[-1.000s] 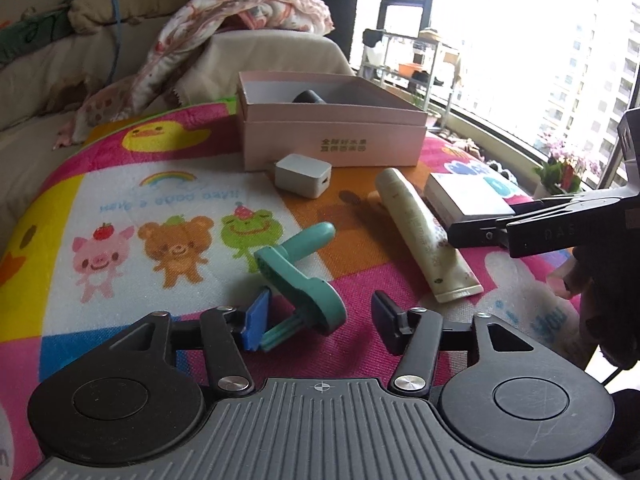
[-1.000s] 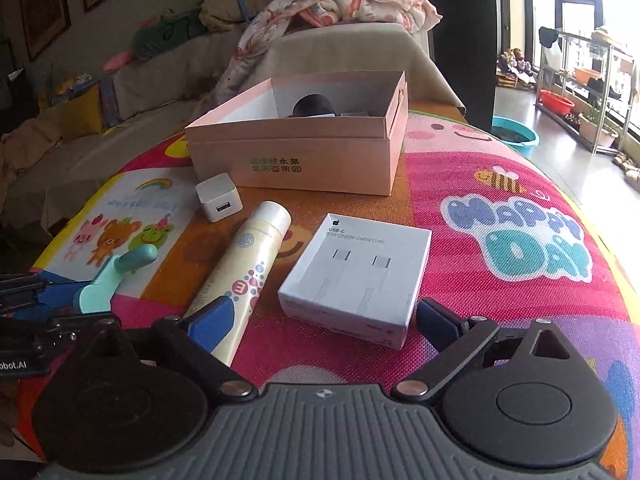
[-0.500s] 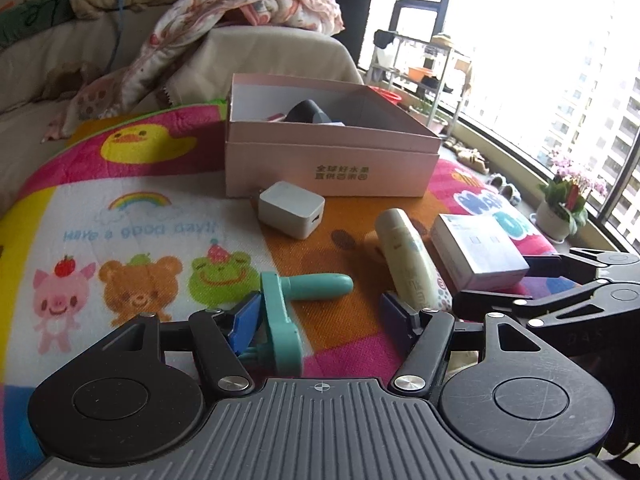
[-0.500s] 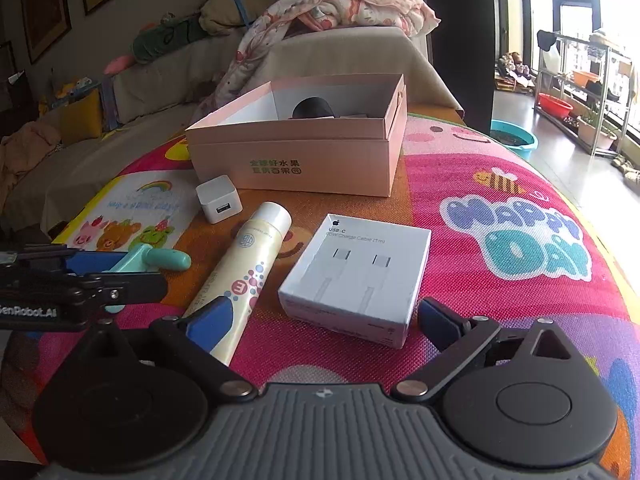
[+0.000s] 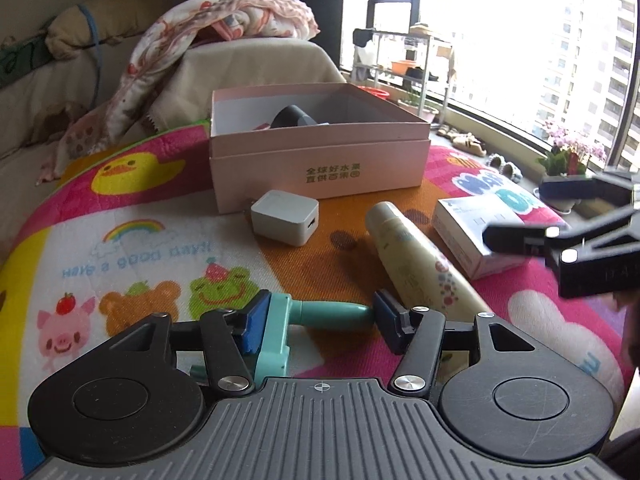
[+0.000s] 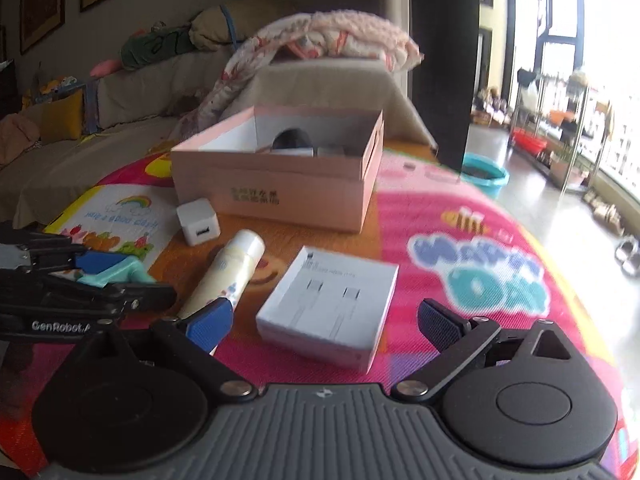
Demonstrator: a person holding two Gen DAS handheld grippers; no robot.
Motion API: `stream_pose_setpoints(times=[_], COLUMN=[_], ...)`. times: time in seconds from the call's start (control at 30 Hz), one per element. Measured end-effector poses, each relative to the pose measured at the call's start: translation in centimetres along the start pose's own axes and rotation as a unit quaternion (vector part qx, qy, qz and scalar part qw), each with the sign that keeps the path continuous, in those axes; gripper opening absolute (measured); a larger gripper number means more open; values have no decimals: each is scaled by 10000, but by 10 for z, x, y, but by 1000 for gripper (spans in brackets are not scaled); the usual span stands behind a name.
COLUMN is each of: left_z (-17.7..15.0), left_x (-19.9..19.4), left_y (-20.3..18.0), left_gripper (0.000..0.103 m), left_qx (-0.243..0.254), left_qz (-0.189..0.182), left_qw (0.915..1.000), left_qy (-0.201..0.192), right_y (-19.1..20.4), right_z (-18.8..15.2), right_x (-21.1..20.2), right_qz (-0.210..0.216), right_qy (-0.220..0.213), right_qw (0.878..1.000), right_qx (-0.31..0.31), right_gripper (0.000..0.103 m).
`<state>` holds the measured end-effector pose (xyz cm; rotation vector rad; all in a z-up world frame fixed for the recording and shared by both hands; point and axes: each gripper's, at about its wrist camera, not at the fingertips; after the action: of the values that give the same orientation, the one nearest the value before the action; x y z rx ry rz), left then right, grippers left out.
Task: Organize rigid objects
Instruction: 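Grasp the small white plug with the right tool while the left tool holds the clip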
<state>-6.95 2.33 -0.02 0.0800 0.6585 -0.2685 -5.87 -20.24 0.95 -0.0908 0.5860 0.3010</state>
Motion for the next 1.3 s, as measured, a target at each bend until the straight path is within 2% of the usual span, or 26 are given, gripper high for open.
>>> stream_pose_setpoints(times=[0.07,0.13,0.27,0.37,0.47,0.5,0.53,0.6,0.63,0.7,1.03,1.17,1.3], left_z=[-8,-15,-24,-27,-28,-29,-30,-31,-32,-34,-44,-42,-45], left_x=[-9,-17,-30,-34,-38,-39,-40,-42,-44,-46,-50,-51,-53], left_y=[6,14,27,32,32,32,31,30,29,28,17,21,18], left_gripper=[61,61,61,62,62,62,62,62,62,62,61,61,61], left_qx=[-60,-183,-398,-417,-357,-323,-285,-197,-143,-49,762,522,535], left_qz=[11,19,58,84,59,37,10,-41,-60,-87,-228,-309,-225], left_qw=[10000,9998,9992,9991,9993,9995,9996,9998,9999,9999,9968,9981,9983], left_qy=[-4,-31,-60,-33,2,19,31,54,67,85,34,145,81], right_y=[11,25,58,85,106,111,116,119,119,116,81,72,69], right_z=[12,26,50,68,77,78,77,75,75,75,59,39,21], right_x=[-9,-8,29,71,107,115,122,127,124,117,39,24,16], right_qz=[-95,138,785,812,796,737,671,706,772,817,958,998,1147], right_qy=[-273,-243,301,666,898,940,992,1051,1056,1144,836,916,936], right_qw=[9989,9977,9937,9910,9888,9882,9873,9858,9852,9829,9826,9809,9795], right_qx=[-377,-615,-737,-831,-893,-964,-1043,-1105,-1108,-1191,-1352,-1399,-1369], right_gripper=[99,99,99,97,90,87,78,67,49,34,32,33,35])
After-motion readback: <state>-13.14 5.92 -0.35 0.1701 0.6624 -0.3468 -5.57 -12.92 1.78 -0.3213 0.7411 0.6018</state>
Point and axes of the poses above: each gripper's, at about its wrist camera, not at the fingertips, and x roughly the way its jaws point, y to its left, z to its top, and after that the axes turned 1 degree about x, right-handed
